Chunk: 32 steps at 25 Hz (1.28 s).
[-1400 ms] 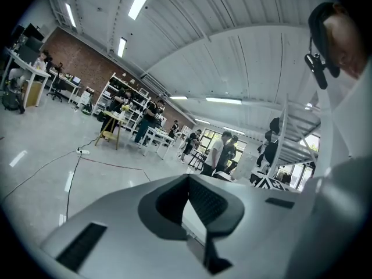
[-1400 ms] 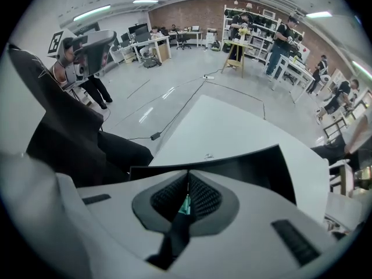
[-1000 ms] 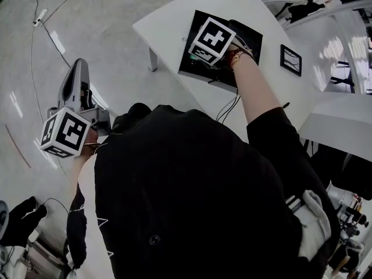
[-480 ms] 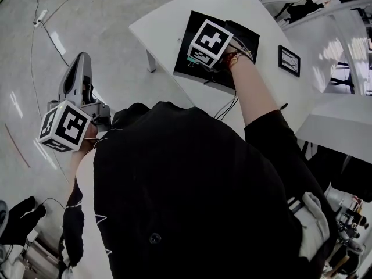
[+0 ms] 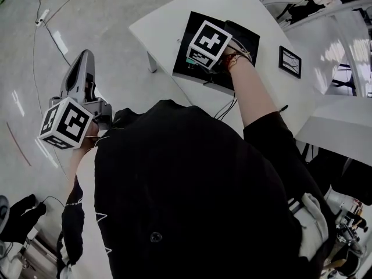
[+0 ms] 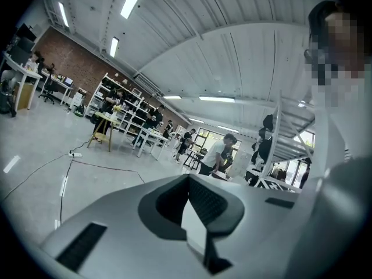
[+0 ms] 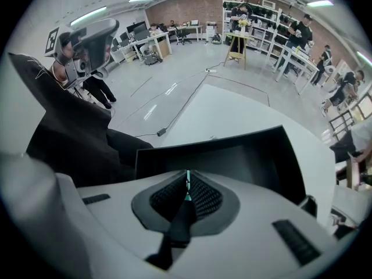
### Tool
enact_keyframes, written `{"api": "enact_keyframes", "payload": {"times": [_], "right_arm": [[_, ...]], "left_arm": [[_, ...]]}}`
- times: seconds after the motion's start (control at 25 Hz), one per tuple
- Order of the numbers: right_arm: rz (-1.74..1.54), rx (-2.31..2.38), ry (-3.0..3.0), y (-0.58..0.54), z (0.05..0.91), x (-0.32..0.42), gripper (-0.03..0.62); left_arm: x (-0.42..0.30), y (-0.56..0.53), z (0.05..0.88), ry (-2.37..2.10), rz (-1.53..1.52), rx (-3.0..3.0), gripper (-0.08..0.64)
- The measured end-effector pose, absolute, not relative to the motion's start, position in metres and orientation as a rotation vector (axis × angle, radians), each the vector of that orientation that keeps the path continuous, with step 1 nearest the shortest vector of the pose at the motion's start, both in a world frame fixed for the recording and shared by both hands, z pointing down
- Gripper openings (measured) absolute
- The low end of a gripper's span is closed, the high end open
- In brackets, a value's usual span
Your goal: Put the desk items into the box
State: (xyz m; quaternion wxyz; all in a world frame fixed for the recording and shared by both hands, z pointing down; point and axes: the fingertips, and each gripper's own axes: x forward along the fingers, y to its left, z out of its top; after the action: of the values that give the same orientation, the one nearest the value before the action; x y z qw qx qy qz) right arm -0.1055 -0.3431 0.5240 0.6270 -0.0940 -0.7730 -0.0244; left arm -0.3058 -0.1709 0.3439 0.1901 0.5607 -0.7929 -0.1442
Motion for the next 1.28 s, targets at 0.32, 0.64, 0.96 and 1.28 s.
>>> {"api": "enact_keyframes", "payload": {"times": [0.32, 0.64, 0.96, 1.28], "right_arm": [[-0.057, -0.209, -1.784, -0.338, 0.524, -0.105, 0.026], [-0.052, -0.221, -1.778, -0.330, 0.526, -0.099, 0.041], [-0.052, -0.215, -1.771, -0.325, 0.528, -0.097, 0.051], [-0.031, -0.232, -1.756, -0.323, 0.533, -0.092, 0.063]], "left_arm": [[-0.302, -0.172, 0.342, -2.222, -0.388, 1.589, 0.011], [-0.296, -0.176, 0.340, -2.213, -0.378, 1.622, 0.011], [-0.297, -0.169, 0.337, -2.224, -0.382, 1.629, 0.011], [-0.299, -0.168, 0.338, -2.228, -0.383, 1.626, 0.011]]}}
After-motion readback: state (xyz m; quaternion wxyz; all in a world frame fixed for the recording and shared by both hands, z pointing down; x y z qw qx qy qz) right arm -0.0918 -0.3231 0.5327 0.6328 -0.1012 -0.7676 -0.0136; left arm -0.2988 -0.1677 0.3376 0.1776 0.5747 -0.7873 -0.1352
